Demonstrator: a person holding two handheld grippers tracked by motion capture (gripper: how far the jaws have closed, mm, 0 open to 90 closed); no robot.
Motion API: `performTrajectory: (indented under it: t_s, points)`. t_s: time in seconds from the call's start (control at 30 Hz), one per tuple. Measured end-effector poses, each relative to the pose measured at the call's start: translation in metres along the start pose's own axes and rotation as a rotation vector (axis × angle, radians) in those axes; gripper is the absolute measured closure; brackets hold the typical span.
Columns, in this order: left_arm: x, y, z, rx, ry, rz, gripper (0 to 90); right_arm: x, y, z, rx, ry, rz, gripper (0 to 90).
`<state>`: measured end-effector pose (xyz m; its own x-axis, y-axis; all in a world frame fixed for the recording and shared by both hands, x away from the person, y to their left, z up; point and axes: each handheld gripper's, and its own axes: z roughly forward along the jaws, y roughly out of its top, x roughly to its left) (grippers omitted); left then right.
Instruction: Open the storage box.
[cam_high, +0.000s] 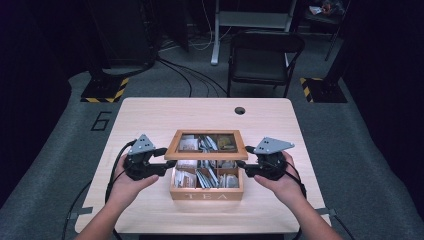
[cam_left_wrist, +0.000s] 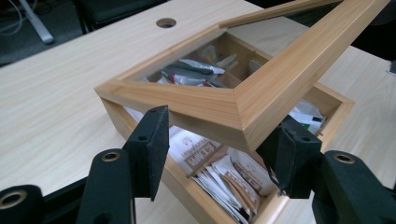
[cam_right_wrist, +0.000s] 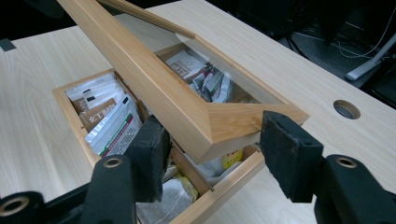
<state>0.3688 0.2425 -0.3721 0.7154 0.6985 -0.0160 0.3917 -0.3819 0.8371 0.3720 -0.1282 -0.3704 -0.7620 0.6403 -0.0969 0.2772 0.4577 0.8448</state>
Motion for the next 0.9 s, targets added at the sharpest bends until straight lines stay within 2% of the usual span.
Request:
performTrajectory:
  t_s: [0.07, 0.13, 0.17, 0.37, 0.53, 0.7, 0.9]
  points:
    - [0.001, 0.003, 0.0, 0.001, 0.006, 0.006, 43.8, -0.004, 0.004, -0.001, 0.0, 0.009, 0.016, 43.9]
    - [0.002, 0.006, 0.001, 0.002, 0.011, 0.015, 44.0, -0.006, 0.005, -0.001, -0.004, 0.013, 0.007, 44.3]
    - [0.003, 0.009, 0.002, -0.005, 0.016, 0.019, 43.9, -0.008, 0.007, -0.001, -0.001, 0.022, 0.028, 44.9]
    - [0.007, 0.016, 0.003, -0.021, 0.022, 0.023, 44.2, -0.014, 0.013, 0.0, -0.009, 0.017, 0.052, 46.5]
    - [0.009, 0.021, 0.003, -0.023, 0.032, 0.038, 46.0, -0.018, 0.017, 0.003, -0.017, 0.008, 0.043, 46.0]
    - [0.014, 0.024, 0.004, -0.052, 0.031, 0.039, 46.4, -0.023, 0.022, 0.004, -0.018, 0.012, 0.071, 47.5]
    - [0.017, 0.025, 0.009, -0.066, 0.042, 0.045, 46.5, -0.027, 0.025, 0.004, -0.016, 0.017, 0.071, 48.3]
